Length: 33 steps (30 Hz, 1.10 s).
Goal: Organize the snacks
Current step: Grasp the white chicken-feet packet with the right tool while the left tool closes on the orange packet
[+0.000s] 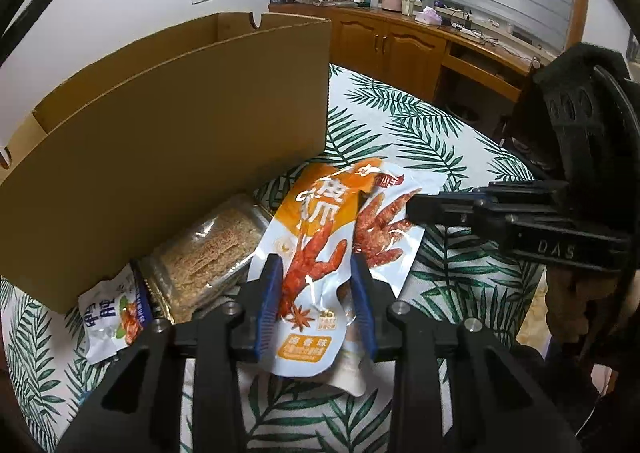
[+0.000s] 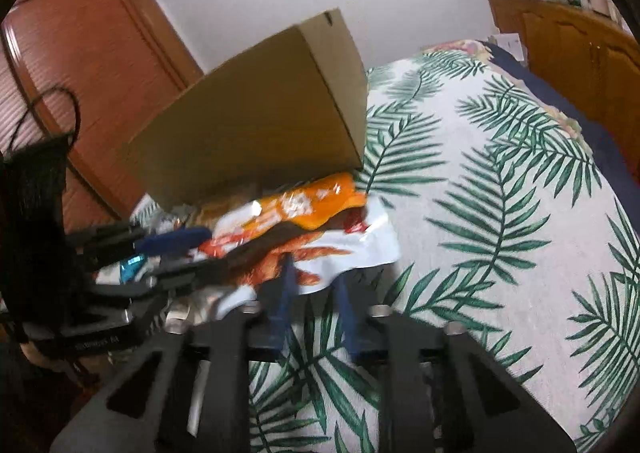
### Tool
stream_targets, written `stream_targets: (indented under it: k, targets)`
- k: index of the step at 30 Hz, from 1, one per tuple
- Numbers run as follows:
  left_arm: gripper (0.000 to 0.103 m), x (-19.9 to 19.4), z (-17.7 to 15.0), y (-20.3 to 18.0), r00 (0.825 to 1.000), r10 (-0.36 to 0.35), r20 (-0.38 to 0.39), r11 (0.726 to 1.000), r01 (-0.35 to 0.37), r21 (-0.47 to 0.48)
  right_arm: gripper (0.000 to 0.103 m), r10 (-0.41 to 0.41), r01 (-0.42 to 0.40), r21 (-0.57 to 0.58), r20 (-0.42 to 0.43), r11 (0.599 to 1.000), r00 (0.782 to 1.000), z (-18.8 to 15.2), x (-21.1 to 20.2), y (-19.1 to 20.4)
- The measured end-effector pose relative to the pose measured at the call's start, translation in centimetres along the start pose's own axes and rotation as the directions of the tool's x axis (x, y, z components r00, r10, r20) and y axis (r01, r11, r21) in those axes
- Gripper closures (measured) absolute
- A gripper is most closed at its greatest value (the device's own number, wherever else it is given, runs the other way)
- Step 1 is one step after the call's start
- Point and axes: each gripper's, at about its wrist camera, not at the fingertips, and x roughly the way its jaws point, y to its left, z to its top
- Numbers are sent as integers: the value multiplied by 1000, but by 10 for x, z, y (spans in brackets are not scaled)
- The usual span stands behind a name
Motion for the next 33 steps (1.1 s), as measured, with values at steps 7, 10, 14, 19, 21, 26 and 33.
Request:
stream_targets:
  k: [7, 10, 14, 19, 21, 26, 33]
  targets:
    - [100, -12, 0, -9, 1000, 6, 25, 999, -7, 39, 99, -28, 31, -41, 58, 999, 998, 4, -19, 9]
    - [101, -12, 0, -14, 999, 14, 29, 999, -15, 48, 100, -40, 45, -66, 69, 997, 997, 8, -24, 13]
    - [102, -21, 3, -9, 998, 12, 69, 1000, -13, 13, 100, -50, 58, -104, 77, 993, 996, 9, -30, 20]
    - [102, -35, 4, 0, 993, 12, 114, 1000, -9, -22, 101, -61, 73, -133, 89, 988, 994, 17, -34, 23]
    - [102, -38, 4, 2, 993, 16, 120, 1000, -13, -24, 101, -64, 77, -142, 94, 987, 994, 20, -37, 24]
    - [102, -34, 4, 11, 994, -8, 106, 999, 13, -45, 102, -77, 91, -172, 87, 981, 993, 27, -39, 28]
    - [103, -38, 5, 9, 993, -11, 120, 999, 17, -50, 102, -75, 94, -195, 100, 976, 992, 27, -42, 35]
